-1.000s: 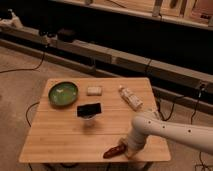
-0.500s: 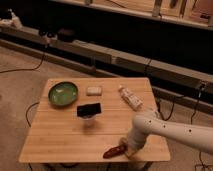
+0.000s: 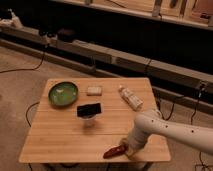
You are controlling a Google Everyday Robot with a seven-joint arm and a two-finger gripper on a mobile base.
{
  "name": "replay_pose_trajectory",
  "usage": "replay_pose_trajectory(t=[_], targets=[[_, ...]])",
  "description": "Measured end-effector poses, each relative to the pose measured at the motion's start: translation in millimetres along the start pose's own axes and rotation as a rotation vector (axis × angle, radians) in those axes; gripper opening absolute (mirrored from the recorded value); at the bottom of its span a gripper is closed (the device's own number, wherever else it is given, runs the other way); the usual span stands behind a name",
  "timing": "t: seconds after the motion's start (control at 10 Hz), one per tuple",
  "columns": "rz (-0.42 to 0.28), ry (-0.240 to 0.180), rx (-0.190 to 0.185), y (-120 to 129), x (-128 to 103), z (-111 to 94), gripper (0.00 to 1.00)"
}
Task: Drag the pepper across the table
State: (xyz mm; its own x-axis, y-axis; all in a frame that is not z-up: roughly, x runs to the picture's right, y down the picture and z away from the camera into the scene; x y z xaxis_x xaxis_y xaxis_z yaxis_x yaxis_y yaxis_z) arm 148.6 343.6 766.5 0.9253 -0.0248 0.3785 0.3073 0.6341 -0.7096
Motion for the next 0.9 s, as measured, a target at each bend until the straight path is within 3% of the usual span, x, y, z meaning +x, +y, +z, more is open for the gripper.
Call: replay_pose_trajectory(t=[0.3,0.7,0.9], targets=[[0.032,0.010,0.004,8.4,19.7,-8.6,0.01],[0.141,0.009,0.023,28.0,66.6,-23.9,0.01],[0.166,0.005,0.026,32.3,76.8,-25.7,0.01]])
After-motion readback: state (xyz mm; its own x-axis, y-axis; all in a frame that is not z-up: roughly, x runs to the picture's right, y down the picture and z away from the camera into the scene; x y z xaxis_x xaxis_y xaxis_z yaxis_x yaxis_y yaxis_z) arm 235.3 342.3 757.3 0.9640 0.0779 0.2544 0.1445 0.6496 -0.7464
